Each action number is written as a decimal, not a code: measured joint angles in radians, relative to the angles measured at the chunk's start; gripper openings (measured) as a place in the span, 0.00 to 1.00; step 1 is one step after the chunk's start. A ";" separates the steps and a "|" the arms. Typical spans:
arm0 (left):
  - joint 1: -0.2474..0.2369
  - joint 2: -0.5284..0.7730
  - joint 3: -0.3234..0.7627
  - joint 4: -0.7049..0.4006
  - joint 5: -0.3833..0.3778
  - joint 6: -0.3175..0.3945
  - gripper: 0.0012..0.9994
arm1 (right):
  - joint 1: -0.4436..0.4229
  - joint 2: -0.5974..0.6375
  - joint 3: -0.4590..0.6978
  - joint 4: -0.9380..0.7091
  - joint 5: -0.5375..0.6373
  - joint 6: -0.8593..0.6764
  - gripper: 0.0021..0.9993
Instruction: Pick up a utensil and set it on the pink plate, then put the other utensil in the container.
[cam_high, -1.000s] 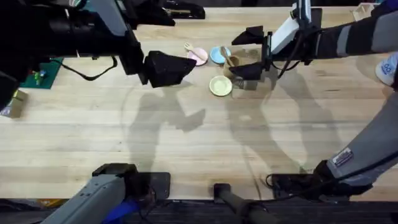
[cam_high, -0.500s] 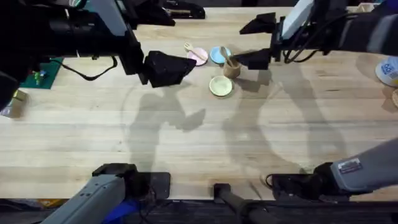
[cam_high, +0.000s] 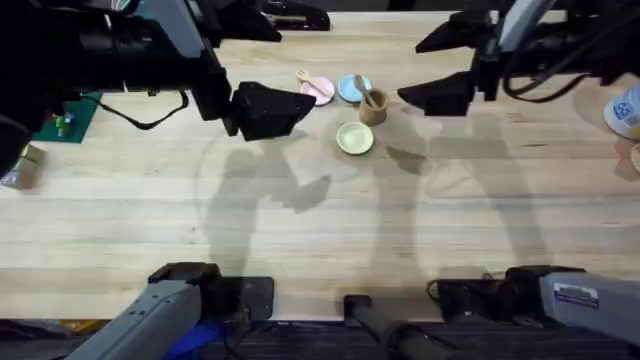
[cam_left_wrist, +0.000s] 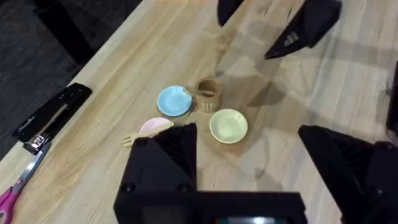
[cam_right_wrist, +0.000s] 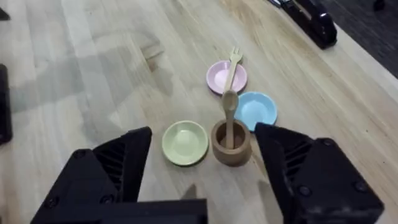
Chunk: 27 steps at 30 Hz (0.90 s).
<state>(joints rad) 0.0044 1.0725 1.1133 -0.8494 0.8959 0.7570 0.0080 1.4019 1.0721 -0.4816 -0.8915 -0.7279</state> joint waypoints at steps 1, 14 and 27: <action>0.000 0.000 0.000 0.000 0.000 0.000 0.99 | -0.002 -0.019 0.000 -0.019 0.003 0.015 1.00; 0.000 0.000 0.000 0.000 0.000 0.000 0.99 | -0.007 -0.166 -0.001 -0.285 0.242 0.404 1.00; 0.000 0.000 0.000 0.000 0.000 0.000 0.99 | -0.007 -0.262 -0.001 -0.377 0.289 0.473 1.00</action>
<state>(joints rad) 0.0044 1.0725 1.1133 -0.8494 0.8959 0.7570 0.0013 1.1400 1.0714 -0.8585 -0.6020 -0.2546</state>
